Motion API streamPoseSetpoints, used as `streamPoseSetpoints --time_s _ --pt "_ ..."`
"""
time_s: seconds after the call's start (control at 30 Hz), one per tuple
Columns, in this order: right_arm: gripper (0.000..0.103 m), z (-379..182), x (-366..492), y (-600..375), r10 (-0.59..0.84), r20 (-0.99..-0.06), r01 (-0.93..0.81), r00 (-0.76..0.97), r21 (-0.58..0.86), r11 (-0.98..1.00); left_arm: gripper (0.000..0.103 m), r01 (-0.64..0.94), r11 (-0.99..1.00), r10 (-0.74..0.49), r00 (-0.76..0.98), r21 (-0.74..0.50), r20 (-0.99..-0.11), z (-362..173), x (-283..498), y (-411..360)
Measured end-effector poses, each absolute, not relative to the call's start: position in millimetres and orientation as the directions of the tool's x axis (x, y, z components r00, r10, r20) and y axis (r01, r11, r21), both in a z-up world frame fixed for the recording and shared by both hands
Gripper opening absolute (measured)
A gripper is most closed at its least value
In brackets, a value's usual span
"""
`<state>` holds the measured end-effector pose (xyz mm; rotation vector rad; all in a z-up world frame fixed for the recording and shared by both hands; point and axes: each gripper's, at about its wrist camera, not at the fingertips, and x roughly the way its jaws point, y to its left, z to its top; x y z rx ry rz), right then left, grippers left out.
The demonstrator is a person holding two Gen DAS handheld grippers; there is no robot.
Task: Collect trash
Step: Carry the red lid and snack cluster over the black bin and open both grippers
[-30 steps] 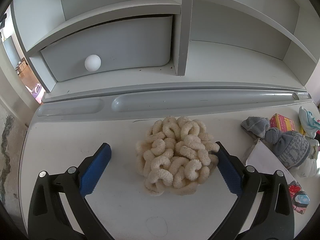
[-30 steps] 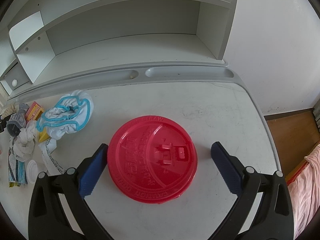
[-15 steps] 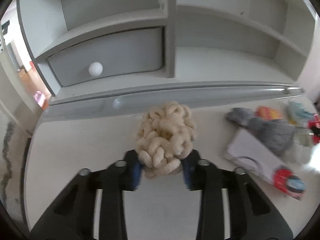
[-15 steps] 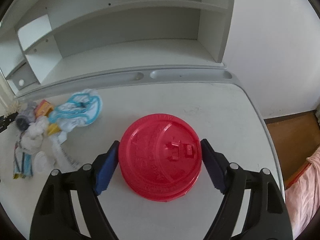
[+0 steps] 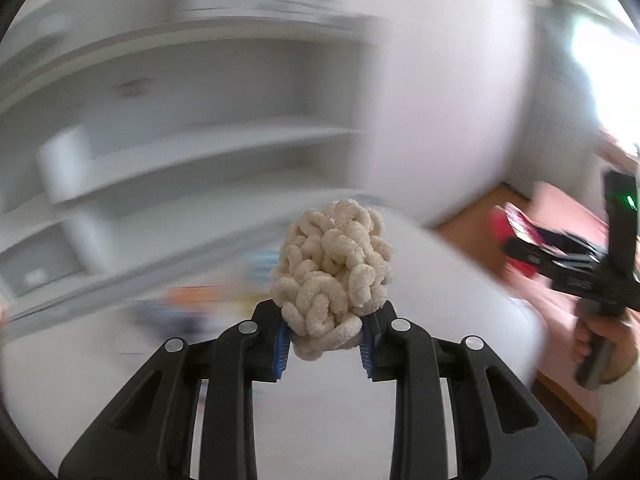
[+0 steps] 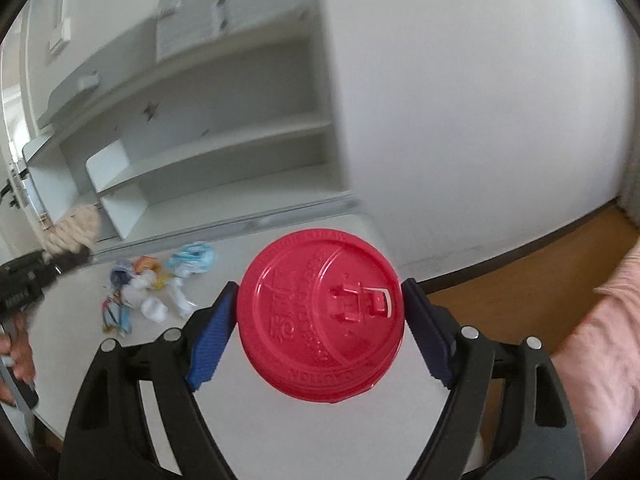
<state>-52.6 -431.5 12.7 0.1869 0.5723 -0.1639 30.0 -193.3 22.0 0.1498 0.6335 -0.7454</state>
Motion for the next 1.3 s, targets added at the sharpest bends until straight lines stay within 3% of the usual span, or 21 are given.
streamPoseSetpoints --time_s 0.13,0.27,0.4,0.5,0.63,0.73,0.87,1.2,1.27,1.3 --pt "0.079 13 -141 -476 -0.257 -0.542 0.369 0.800 0.107 0.923 0.027 0.852 0.511 -0.707 0.345 -0.109 -0.617 0 -47 -286" --pt "0.080 -31 -204 -541 -0.248 -0.643 0.494 0.725 0.234 0.837 0.027 0.933 0.303 -0.714 0.088 -0.193 -0.695 -53 -113 -356" --pt "0.080 -135 -227 -594 -0.049 -0.780 0.566 0.623 0.407 0.717 0.027 0.938 0.248 -0.584 -0.055 -0.242 -0.810 -149 -153 -417" --pt "0.080 -216 -225 -612 0.052 -0.852 0.629 0.521 0.424 0.651 0.027 0.924 0.285 -0.453 -0.103 -0.253 -0.886 -234 -160 -460" --pt "0.080 -322 -215 -629 0.269 -0.841 0.702 0.470 0.541 0.463 0.027 0.891 0.378 -0.329 -0.125 -0.252 -0.936 -315 -144 -494" --pt "0.080 -373 -207 -628 0.355 -0.844 0.753 0.403 0.526 0.396 0.027 0.853 0.466 -0.247 -0.130 -0.235 -0.960 -364 -124 -497" --pt "0.080 -415 -207 -630 0.389 -0.827 0.806 0.407 0.525 0.273 0.026 0.794 0.531 -0.257 -0.183 -0.296 -0.949 -376 -110 -507" --pt "0.081 -432 -210 -624 0.377 -0.802 0.812 0.464 0.555 0.181 0.026 0.795 0.518 -0.251 -0.212 -0.316 -0.945 -390 -100 -489" --pt "0.082 -433 -209 -625 0.384 -0.791 0.807 0.477 0.567 0.166 0.031 0.790 0.520 -0.254 -0.221 -0.325 -0.942 -397 -96 -483" --pt "0.088 -432 -211 -627 0.391 -0.785 0.804 0.481 0.573 0.159 0.043 0.789 0.519 -0.250 -0.227 -0.328 -0.941 -398 -98 -483"
